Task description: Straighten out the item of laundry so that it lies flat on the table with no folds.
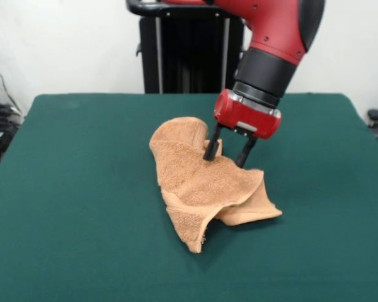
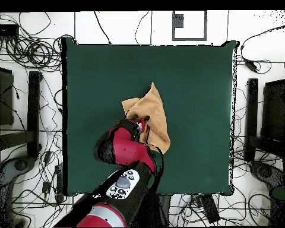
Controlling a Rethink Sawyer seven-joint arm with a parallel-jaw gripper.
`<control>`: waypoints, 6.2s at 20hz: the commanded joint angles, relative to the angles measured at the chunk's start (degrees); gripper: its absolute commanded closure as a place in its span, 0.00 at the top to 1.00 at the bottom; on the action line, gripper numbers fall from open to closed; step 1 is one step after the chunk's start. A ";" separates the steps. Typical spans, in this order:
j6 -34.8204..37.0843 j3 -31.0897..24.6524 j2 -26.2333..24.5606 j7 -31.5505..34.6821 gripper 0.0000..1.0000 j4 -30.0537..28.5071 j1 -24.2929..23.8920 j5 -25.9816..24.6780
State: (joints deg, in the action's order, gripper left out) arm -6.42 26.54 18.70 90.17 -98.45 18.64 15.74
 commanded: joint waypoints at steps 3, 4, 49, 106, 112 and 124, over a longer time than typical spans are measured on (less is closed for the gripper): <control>-0.11 -4.84 -1.61 10.14 1.00 2.92 0.64 0.44; -0.84 -5.01 -1.63 9.85 1.00 3.12 0.33 -0.11; 16.29 -7.95 20.45 9.16 0.00 -6.79 -7.79 -2.69; 11.06 -0.22 23.40 14.63 0.00 -16.73 -9.62 -18.38; 8.30 -1.15 19.66 15.15 0.00 -14.19 -8.83 -15.85; 5.07 -1.11 12.96 16.60 0.00 -9.56 -5.41 -6.21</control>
State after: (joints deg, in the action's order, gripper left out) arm 1.30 32.25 35.52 90.18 -111.43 11.00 3.71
